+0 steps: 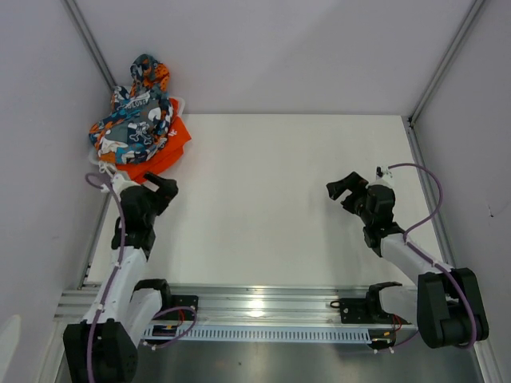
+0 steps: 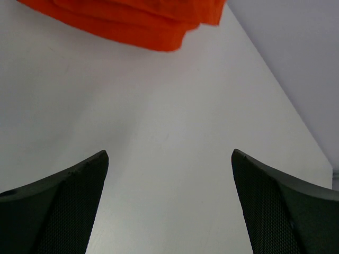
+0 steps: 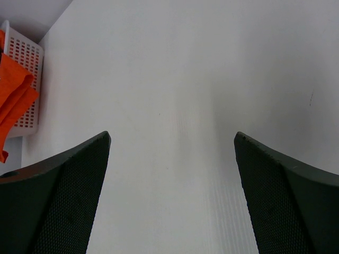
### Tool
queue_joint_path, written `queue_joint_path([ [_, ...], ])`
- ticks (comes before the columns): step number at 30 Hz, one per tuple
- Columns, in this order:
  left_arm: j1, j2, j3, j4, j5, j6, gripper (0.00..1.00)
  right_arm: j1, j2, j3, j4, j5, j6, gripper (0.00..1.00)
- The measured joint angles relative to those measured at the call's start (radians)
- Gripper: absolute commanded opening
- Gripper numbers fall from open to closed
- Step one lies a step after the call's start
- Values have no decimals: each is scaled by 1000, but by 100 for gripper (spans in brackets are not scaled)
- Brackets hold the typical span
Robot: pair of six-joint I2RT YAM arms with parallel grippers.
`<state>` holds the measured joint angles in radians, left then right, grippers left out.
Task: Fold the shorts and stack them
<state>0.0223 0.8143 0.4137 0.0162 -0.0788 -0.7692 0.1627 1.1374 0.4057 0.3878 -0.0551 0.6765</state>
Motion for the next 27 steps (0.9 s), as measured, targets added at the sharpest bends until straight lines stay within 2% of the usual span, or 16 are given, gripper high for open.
queue_joint_path([
  [5, 165, 60, 184, -188, -12, -53, 99, 1, 21, 0, 12, -13, 1, 99],
  [10, 292, 188, 315, -251, 22, -99, 99, 2, 41, 0, 14, -26, 4, 99],
  [27, 310, 446, 572, -262, -112, -231, 98, 4, 92, 0, 25, -69, 30, 100],
])
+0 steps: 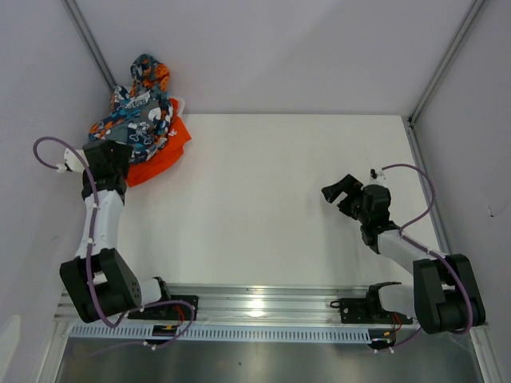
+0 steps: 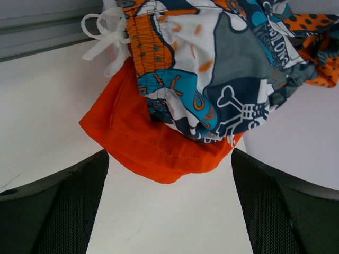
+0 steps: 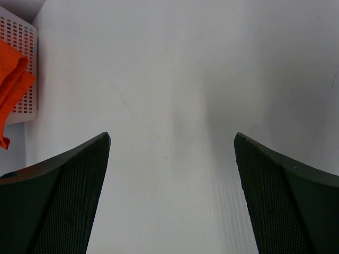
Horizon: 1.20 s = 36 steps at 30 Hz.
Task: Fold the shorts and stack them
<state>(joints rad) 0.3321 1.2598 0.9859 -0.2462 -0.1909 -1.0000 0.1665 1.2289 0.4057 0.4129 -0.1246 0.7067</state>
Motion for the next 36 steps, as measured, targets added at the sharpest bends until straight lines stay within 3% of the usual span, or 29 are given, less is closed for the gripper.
queue_joint_path([
  [10, 0, 249, 69, 70, -34, -73, 92, 0, 12, 0, 12, -7, 7, 100],
  [12, -3, 309, 95, 89, -39, -83, 82, 0, 19, 0, 12, -11, 9, 99],
  [13, -6, 336, 110, 96, -43, -88, 75, 0, 20, 0, 12, -13, 9, 99],
  [14, -8, 364, 126, 104, -47, -92, 51, 0, 20, 0, 12, -14, 8, 99],
  [15, -10, 391, 143, 114, -50, -101, 40, 0, 20, 0, 13, -14, 8, 100],
  [16, -12, 412, 154, 108, -63, -93, 16, 0, 20, 0, 13, -13, 8, 100],
  [17, -13, 424, 156, 103, -66, -93, 4, 0, 20, 0, 13, -13, 8, 99],
  [18, -15, 434, 156, 91, -80, -95, 0, 0, 20, 0, 13, -13, 8, 99],
  [25, -79, 382, 158, 80, -186, -48, 0, 3, 31, 0, 26, -14, 8, 99],
  [32, -221, 186, 205, 156, -304, 65, 0, 8, 34, 0, 27, -15, 8, 99],
  [36, -240, 102, 262, 174, -314, 109, 0, 9, 31, 0, 26, -15, 7, 99],
])
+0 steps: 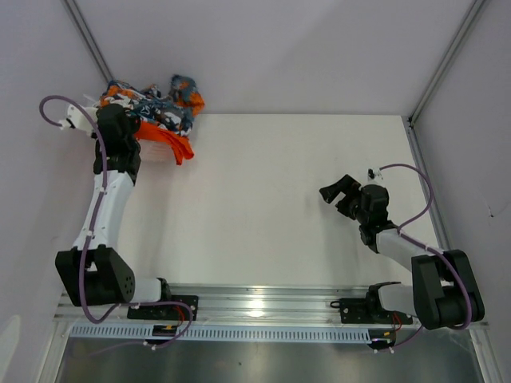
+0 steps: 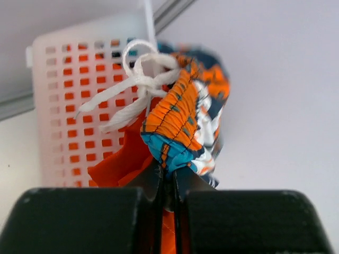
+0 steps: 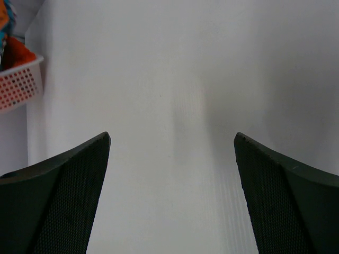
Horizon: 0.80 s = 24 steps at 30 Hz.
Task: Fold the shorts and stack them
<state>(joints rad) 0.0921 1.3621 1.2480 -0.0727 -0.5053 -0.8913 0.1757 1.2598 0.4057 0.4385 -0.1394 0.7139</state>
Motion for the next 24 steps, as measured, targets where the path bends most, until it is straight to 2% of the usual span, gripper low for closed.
queue_joint_path([
  [12, 4, -69, 29, -53, -25, 29, 0, 3, -26, 0, -2, -1, -7, 99],
  [14, 4, -97, -22, -49, -29, 20, 0, 4, -31, 0, -3, 0, -7, 99],
  [19, 4, -249, -256, -68, -38, -25, 0, 4, -41, 0, -6, -2, -7, 100],
  [24, 4, -471, -494, -125, -72, -78, 0, 5, -41, 0, -6, -8, -6, 99],
])
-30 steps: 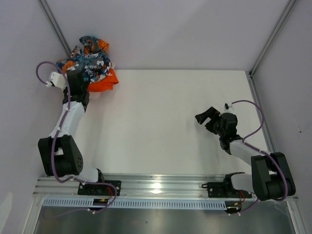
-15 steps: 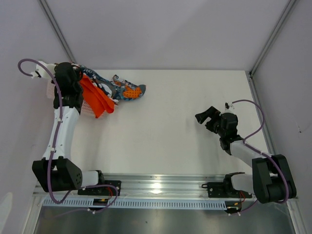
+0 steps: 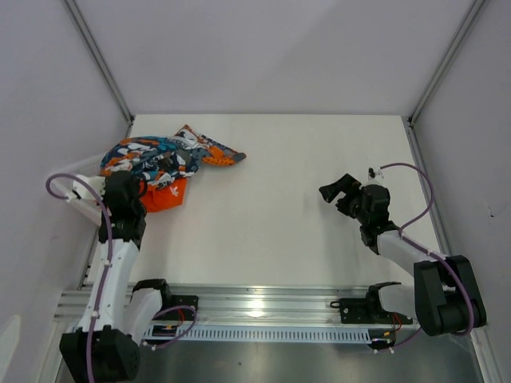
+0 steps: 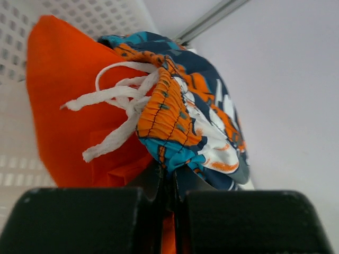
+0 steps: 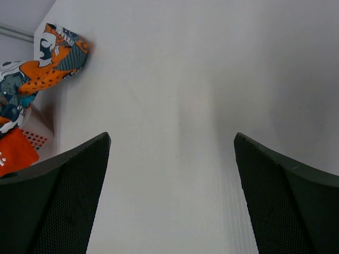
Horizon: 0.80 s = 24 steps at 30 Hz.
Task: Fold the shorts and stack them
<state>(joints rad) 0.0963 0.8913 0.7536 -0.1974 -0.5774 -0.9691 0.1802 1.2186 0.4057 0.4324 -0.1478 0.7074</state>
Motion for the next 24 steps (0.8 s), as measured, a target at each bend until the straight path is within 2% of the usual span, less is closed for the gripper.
queue_joint_path([
  [4, 1, -116, -144, -9, -27, -26, 0, 3, 0, 0, 1, -2, 0, 99],
  [8, 5, -101, -221, -28, -31, -36, 0, 7, 0, 0, 3, -5, 0, 99],
  [12, 34, -22, -264, -13, -1, -48, 0, 9, 0, 0, 5, -5, 0, 99],
  [19, 71, 145, -320, 105, 87, -78, 0, 9, -12, 0, 0, -2, 0, 100],
  [24, 70, 390, -289, 244, 155, -111, 0, 9, -13, 0, 0, 0, 0, 100],
])
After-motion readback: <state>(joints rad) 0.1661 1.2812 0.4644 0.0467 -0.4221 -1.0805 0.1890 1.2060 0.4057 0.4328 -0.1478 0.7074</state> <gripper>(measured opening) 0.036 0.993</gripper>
